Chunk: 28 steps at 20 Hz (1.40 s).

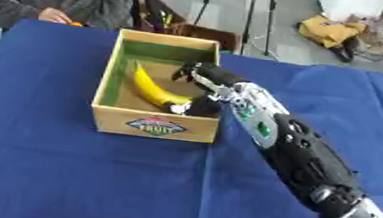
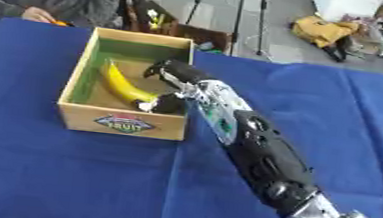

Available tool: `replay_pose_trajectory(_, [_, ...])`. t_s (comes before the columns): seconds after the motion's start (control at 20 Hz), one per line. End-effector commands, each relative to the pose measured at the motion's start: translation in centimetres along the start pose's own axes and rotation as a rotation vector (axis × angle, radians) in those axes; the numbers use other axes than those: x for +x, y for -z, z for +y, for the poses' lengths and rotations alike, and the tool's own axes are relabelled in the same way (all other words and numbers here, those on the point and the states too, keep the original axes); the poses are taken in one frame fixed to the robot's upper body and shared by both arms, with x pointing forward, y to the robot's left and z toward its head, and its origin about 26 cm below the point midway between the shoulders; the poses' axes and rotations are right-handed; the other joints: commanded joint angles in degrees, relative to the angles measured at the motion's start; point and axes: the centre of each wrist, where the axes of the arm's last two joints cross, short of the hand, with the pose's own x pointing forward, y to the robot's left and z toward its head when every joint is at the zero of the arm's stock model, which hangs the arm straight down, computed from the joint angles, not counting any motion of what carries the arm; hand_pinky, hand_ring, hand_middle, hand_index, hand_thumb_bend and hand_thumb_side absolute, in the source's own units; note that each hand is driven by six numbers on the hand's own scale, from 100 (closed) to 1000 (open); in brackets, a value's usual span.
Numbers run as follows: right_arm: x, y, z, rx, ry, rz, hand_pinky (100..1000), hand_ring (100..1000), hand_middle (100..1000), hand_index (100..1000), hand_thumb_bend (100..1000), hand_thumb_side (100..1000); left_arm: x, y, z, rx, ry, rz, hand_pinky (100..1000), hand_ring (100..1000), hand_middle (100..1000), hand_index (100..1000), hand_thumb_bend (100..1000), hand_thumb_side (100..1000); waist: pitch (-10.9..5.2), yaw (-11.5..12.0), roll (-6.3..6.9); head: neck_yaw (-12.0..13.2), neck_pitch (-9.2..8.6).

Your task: Pick up objects on the table and place them in the box.

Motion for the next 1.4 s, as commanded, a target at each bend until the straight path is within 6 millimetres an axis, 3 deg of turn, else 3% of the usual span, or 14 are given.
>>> replay_pose_trajectory(0.05, [-0.1, -0.2, -0.2, 0.010, 0.001, -0.004, 796, 838, 866, 902, 719, 719, 0.9, 0.5, 0.1, -0.005, 0.005, -0.038, 601, 579, 450, 553, 514, 958, -0.77, 0.0, 0.23, 0.1, -0.82])
replay_pose_trajectory(0.15, [0.0, -0.2, -0.5, -0.009, 0.010, -0.013, 815, 856, 885, 917, 725, 777, 0.9, 0.5, 0.1, -0.004, 0.006, -0.037, 601, 579, 450, 553, 514, 958, -0.80, -0.1, 0.27, 0.1, -0.85])
replay_pose_trajectory(0.3, [0.4, -0.4, -1.2, -0.066, 0.028, -0.030, 817, 855, 884, 916, 715, 764, 1.0, 0.5, 0.1, -0.003, 0.007, -0.038, 602, 579, 450, 552, 515, 957, -0.86, -0.4, 0.33, 0.2, -0.93])
replay_pose_trajectory(0.35, [0.7, -0.5, -1.7, -0.111, 0.035, -0.044, 816, 854, 889, 916, 682, 939, 1.0, 0.5, 0.2, -0.001, 0.008, -0.038, 602, 579, 450, 552, 515, 957, -0.89, -0.7, 0.36, 0.2, -0.99])
replay_pose_trajectory(0.4, [1.1, -0.7, -2.3, -0.159, 0.044, -0.060, 814, 851, 878, 913, 707, 749, 1.0, 0.5, 0.2, 0.001, 0.010, -0.038, 602, 579, 450, 552, 515, 957, -0.96, -0.9, 0.37, 0.2, -1.04])
replay_pose_trajectory(0.65, [2.7, -1.5, -4.3, -0.310, 0.092, -0.116, 806, 839, 863, 905, 689, 717, 1.0, 0.5, 0.4, 0.009, 0.017, -0.038, 602, 580, 450, 552, 515, 957, -1.17, -1.9, 0.35, 0.5, -1.15])
replay_pose_trajectory(0.7, [3.5, -2.0, -5.4, -0.358, 0.116, -0.172, 768, 809, 821, 877, 473, 629, 1.0, 0.4, 0.6, 0.016, 0.022, -0.036, 601, 584, 450, 552, 515, 956, -1.43, -3.1, 0.41, 0.8, -1.28])
replay_pose_trajectory(0.75, [4.2, -2.6, -6.3, -0.390, 0.156, -0.224, 751, 800, 807, 875, 363, 603, 1.0, 0.4, 0.8, 0.024, 0.027, -0.034, 601, 584, 451, 551, 514, 955, -1.59, -4.0, 0.44, 1.1, -1.37])
replay_pose_trajectory(0.95, [6.3, -5.8, -8.9, -0.437, 0.390, -0.414, 727, 780, 785, 870, 166, 646, 1.0, 0.1, 1.7, 0.064, 0.053, -0.032, 601, 587, 451, 551, 515, 955, -2.34, -7.9, 0.58, 2.5, -1.67])
replay_pose_trajectory(1.1, [7.1, -9.0, -9.9, -0.463, 0.514, -0.500, 717, 773, 780, 868, 166, 656, 1.1, -0.1, 2.5, 0.092, 0.076, -0.035, 602, 593, 453, 552, 516, 955, -2.67, -11.1, 0.55, 4.0, -2.00])
replay_pose_trajectory(1.35, [7.8, -13.5, -8.8, -0.462, 0.682, -0.593, 697, 759, 770, 871, 229, 646, 1.3, -0.4, 3.6, 0.151, 0.109, -0.039, 604, 627, 469, 554, 516, 954, -3.05, -16.1, 0.39, 7.3, -2.54])
replay_pose_trajectory(1.4, [7.8, -13.9, -8.5, -0.456, 0.711, -0.595, 673, 744, 754, 863, 299, 632, 1.3, -0.5, 3.7, 0.154, 0.112, -0.038, 605, 654, 480, 557, 516, 954, -3.08, -16.6, 0.41, 7.5, -2.58])
